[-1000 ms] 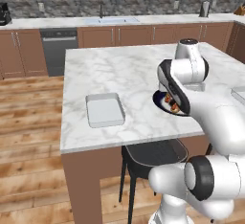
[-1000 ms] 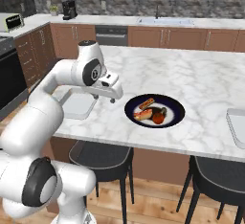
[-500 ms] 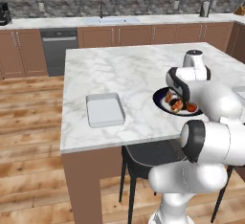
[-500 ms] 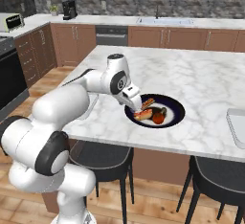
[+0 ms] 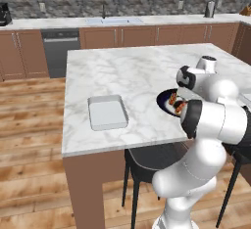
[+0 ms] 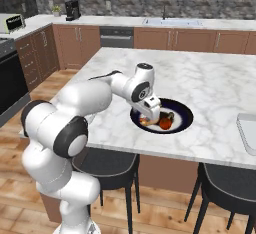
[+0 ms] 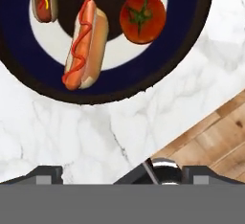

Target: Place one cooked food and one vegetable from the large plate to each tupperware container.

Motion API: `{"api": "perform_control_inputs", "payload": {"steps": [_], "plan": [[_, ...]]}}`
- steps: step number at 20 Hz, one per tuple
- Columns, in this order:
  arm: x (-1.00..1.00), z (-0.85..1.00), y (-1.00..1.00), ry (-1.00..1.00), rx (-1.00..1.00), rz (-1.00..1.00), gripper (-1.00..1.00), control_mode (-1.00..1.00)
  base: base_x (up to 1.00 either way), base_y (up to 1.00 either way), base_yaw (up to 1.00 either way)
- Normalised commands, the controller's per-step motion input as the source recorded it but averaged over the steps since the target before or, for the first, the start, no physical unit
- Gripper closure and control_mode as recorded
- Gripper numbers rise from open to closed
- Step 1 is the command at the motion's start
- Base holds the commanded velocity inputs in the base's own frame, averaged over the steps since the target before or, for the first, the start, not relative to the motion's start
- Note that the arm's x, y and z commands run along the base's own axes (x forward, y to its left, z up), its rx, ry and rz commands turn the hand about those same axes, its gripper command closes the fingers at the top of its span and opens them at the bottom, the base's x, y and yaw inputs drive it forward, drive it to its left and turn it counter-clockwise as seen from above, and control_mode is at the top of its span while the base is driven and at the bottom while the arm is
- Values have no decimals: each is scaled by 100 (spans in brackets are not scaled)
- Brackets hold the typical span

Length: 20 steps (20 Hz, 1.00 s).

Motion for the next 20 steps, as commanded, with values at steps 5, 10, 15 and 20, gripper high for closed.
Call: {"api": "perform_control_inputs", "payload": {"steps": [5, 10, 15, 20], "plan": [[29, -64, 2, 0, 0, 13, -100, -100, 0, 0, 0], [39, -48, 7, -1, 0, 10, -100, -100, 0, 0, 0], [60, -9, 2, 0, 0, 1, -100, -100, 0, 0, 0], [61, -10, 0, 0, 0, 0, -100, -100, 0, 0, 0]]}}
